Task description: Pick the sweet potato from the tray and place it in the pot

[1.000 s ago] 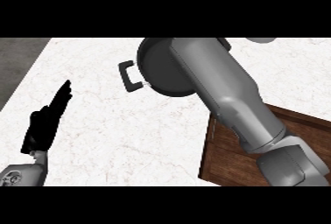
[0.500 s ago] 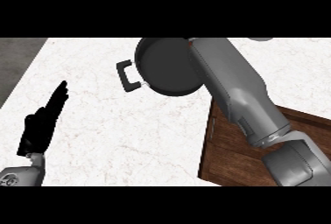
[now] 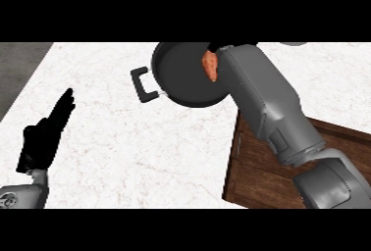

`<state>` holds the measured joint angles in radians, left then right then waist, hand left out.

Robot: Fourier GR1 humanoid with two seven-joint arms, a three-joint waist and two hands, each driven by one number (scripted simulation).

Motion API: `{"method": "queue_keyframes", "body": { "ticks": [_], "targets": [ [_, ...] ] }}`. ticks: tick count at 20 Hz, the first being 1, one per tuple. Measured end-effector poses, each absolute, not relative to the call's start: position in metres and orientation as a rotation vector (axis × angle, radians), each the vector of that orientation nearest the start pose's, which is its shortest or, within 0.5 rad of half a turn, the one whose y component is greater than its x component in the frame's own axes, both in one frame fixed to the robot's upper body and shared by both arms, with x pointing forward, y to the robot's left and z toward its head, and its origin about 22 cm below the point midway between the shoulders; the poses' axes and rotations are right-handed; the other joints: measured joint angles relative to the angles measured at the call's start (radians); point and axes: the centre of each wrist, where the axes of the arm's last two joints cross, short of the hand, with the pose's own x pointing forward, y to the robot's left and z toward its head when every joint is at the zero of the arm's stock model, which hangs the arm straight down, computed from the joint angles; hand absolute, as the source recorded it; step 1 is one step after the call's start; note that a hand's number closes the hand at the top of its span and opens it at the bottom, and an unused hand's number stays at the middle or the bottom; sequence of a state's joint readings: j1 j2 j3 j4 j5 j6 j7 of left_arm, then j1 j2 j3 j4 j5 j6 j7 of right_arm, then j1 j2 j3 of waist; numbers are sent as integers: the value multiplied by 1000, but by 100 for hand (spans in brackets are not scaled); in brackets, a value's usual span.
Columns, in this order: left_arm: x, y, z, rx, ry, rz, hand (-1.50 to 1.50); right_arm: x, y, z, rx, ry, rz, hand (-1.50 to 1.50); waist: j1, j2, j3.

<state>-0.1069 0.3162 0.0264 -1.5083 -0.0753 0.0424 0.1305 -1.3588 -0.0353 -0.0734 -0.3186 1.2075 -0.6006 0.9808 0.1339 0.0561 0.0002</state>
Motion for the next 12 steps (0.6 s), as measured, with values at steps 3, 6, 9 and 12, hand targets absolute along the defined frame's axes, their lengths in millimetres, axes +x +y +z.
{"method": "queue_keyframes", "body": {
  "ticks": [3, 6, 9, 12],
  "targets": [
    [269, 300, 39, 352, -1476, -243, 0, 462, -66, 163, -1341, -1210, 197, -150, 2, -1, 0],
    [269, 302, 38, 353, -1470, -239, 0, 461, -64, 171, -1334, -1344, 107, -150, -2, -2, 0],
    [266, 302, 34, 355, -1462, -239, 0, 460, -61, 178, -1312, -1470, -13, -150, -4, -4, 0],
    [262, 304, 28, 355, -1452, -239, 0, 459, -58, 182, -1273, -1543, -117, -150, -5, -9, 0]
  ]
}}
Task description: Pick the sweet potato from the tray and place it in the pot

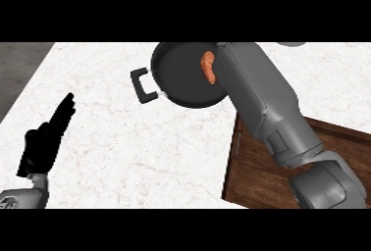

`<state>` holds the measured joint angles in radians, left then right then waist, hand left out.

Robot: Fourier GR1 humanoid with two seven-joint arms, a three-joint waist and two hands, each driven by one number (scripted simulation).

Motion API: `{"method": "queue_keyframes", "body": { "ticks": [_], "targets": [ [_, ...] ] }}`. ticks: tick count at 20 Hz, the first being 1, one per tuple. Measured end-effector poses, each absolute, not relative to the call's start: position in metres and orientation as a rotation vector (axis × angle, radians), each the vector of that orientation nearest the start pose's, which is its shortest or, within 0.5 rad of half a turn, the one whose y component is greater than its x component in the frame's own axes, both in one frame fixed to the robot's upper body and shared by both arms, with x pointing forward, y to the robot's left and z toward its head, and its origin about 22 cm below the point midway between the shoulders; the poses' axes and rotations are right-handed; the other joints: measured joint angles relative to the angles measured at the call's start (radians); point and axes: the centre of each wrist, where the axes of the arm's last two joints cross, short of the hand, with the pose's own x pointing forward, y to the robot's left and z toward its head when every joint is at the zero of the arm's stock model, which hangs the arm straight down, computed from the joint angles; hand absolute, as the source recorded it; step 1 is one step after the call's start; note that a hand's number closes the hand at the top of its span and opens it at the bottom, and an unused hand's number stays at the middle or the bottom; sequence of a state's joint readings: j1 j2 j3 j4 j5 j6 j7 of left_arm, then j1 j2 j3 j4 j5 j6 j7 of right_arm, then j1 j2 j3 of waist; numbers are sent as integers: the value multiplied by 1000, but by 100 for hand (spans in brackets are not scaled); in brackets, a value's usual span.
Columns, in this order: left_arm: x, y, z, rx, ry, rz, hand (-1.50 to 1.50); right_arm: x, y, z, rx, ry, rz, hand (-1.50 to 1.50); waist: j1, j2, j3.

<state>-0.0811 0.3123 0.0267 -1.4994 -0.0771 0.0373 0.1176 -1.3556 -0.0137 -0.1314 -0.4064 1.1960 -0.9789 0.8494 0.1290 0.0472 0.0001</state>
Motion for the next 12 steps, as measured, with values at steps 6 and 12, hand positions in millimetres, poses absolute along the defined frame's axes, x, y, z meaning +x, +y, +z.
{"method": "queue_keyframes", "body": {
  "ticks": [6, 12],
  "targets": [
    [265, 300, 27, 348, -1447, -244, 0, 458, -56, 180, -1175, -1581, -242, -150, 2, -10, 0],
    [265, 307, 28, 366, -1434, -228, 0, 451, -52, 171, -1082, -1622, -306, -150, -18, -27, 0]
  ]
}}
